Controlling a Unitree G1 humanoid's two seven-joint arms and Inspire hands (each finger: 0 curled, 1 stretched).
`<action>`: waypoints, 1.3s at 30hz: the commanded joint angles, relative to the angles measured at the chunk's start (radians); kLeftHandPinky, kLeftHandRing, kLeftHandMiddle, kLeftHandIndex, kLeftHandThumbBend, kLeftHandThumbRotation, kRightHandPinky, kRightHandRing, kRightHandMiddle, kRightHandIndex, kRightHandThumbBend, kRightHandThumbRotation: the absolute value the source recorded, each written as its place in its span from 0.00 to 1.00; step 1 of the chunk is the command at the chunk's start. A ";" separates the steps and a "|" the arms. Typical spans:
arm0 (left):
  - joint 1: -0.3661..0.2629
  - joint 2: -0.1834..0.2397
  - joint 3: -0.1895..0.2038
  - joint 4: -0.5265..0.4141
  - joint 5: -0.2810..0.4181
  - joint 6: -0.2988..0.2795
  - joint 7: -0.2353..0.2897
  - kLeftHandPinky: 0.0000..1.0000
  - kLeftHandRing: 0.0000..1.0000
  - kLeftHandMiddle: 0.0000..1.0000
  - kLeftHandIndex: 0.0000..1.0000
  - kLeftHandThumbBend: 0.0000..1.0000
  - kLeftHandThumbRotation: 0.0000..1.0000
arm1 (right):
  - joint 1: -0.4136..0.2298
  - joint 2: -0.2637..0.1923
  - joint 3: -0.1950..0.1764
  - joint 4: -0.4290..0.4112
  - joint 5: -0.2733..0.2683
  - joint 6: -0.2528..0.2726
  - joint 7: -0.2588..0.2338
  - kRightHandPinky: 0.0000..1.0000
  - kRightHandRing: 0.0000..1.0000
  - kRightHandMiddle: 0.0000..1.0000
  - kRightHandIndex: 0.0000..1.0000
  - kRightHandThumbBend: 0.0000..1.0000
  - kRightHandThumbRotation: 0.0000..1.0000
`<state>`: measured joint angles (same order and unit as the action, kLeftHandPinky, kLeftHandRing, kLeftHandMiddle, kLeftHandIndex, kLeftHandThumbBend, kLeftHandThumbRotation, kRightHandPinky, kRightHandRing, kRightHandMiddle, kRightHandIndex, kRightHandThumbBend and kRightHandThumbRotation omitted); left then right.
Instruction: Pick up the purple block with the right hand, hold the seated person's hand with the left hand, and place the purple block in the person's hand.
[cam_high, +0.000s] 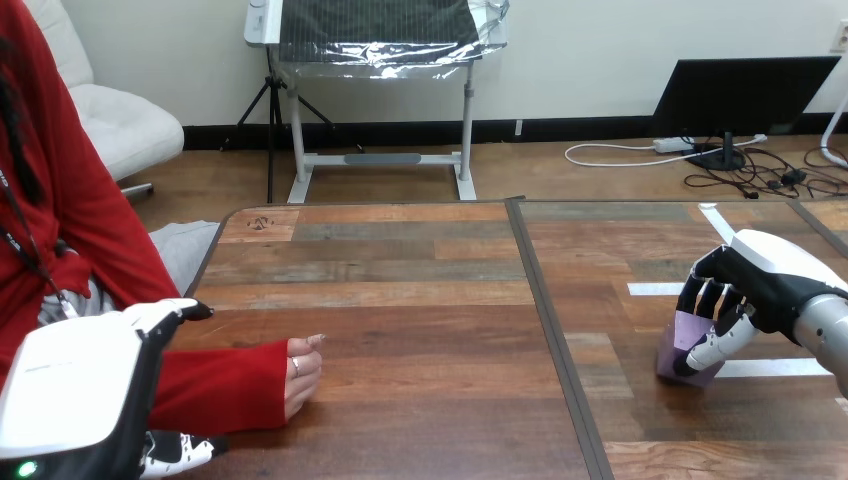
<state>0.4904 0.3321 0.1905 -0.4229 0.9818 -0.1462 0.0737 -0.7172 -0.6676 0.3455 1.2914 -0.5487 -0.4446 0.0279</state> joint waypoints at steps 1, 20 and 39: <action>-0.081 0.059 -0.024 0.035 0.011 -0.006 0.001 0.65 0.74 0.77 0.75 1.00 0.13 | -0.054 0.022 -0.015 -0.031 0.013 -0.006 -0.027 0.43 0.46 0.49 0.49 0.85 0.00; -0.189 0.145 -0.070 0.162 -0.004 0.005 -0.033 0.68 0.76 0.78 0.75 1.00 0.15 | -0.061 0.026 -0.021 -0.030 0.022 -0.001 -0.010 0.44 0.46 0.49 0.49 0.83 0.00; -0.302 0.197 -0.127 0.316 -0.013 0.007 -0.008 0.69 0.76 0.77 0.74 1.00 0.16 | -0.059 0.021 -0.019 -0.034 0.019 -0.011 -0.014 0.44 0.46 0.49 0.48 0.84 0.00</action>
<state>0.2648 0.4975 0.0794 -0.1363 0.9815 -0.1415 0.0379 -0.7172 -0.6623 0.3454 1.2914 -0.5480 -0.4443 0.0281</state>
